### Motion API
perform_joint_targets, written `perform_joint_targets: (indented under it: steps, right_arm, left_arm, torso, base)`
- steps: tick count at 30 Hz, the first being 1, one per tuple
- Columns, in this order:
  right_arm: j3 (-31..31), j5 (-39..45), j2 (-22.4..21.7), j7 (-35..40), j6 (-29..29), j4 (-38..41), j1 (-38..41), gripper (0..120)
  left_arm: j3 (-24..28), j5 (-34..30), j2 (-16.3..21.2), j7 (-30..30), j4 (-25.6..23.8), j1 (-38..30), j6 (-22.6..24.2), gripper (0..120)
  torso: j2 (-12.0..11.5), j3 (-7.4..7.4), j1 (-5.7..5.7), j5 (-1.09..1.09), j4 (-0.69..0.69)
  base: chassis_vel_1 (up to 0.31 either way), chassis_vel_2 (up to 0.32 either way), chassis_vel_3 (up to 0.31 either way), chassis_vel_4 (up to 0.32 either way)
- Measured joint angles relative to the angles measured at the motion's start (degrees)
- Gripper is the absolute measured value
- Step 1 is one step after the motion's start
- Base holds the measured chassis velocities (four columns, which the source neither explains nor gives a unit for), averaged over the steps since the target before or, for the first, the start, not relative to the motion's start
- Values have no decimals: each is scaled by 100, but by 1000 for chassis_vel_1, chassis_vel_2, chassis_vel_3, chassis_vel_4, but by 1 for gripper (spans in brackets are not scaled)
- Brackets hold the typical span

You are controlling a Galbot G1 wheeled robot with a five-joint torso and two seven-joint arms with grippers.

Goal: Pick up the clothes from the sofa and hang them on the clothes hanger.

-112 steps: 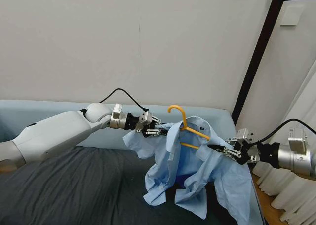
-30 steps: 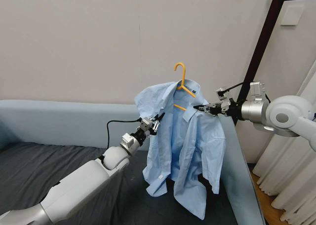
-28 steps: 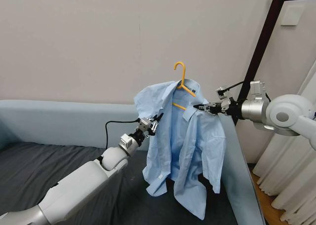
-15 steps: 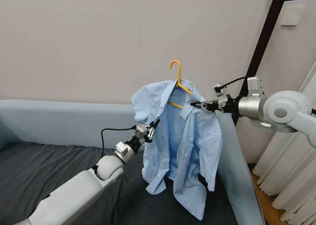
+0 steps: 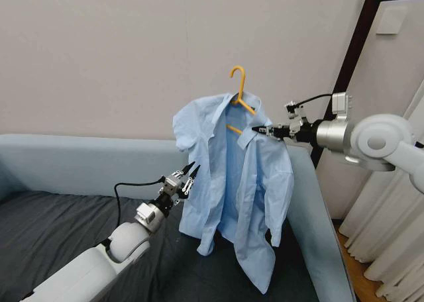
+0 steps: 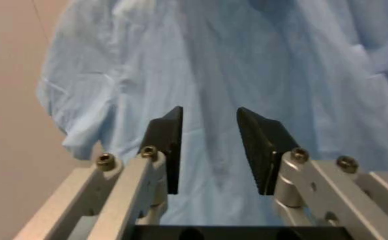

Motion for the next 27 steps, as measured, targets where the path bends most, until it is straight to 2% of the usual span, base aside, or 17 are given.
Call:
perform_joint_targets:
  steps: [2, 3, 4, 5, 8, 10, 14, 19, 27]
  right_arm:
    - [-93, 80, -31, 58, -21, 208, 152, 7]
    - [-108, 92, -23, 113, -22, 307, 162, 7]
    - [-108, 92, -23, 113, -22, 307, 162, 7]
    - [-108, 101, -5, 159, -19, 342, 163, 7]
    - [-121, 121, 19, 223, -17, 389, 203, 7]
    - [-133, 130, 12, 226, -16, 401, 225, 7]
    - [-158, 160, -106, 227, -17, 491, 267, 7]
    - [-108, 149, -224, 206, -19, 577, 163, 7]
    - [-39, 149, -284, 214, -18, 670, 125, 7]
  left_arm:
    - [64, -292, -85, 131, -168, 175, -141, 50]
    - [233, -554, -169, 184, -179, 166, -163, 54]
    - [233, -554, -169, 184, -179, 166, -163, 54]
    - [360, -680, -236, 206, -144, 126, -164, 60]
    - [726, -839, -460, 300, 192, -69, -169, 73]
    - [818, -862, -518, 330, 293, -128, -176, 77]
    - [1209, -1042, -780, 605, 821, -491, -285, 94]
    - [1512, -1179, -987, 838, 1247, -882, -366, 100]
    - [1799, -1451, -1361, 979, 1705, -1274, -386, 100]
  torso:
    - [0, 0, -1, 2, -7]
    - [0, 0, -1, 3, -7]
    - [0, 0, -1, 3, -7]
    - [0, 0, -1, 2, -7]
    - [0, 1, 0, 3, -5]
    - [0, 1, 0, 2, -4]
    - [0, 1, 0, 3, -6]
    - [0, 1, 0, 4, -5]
    - [0, 1, 0, 4, -5]
  base:
    - [0, 0, 0, 0]
    - [0, 0, 0, 0]
    - [0, 0, 0, 0]
    - [0, 0, 0, 0]
    - [0, 0, 0, 0]
    - [0, 0, 0, 0]
    - [0, 0, 0, 0]
    - [0, 0, 0, 0]
    - [0, 0, 0, 0]
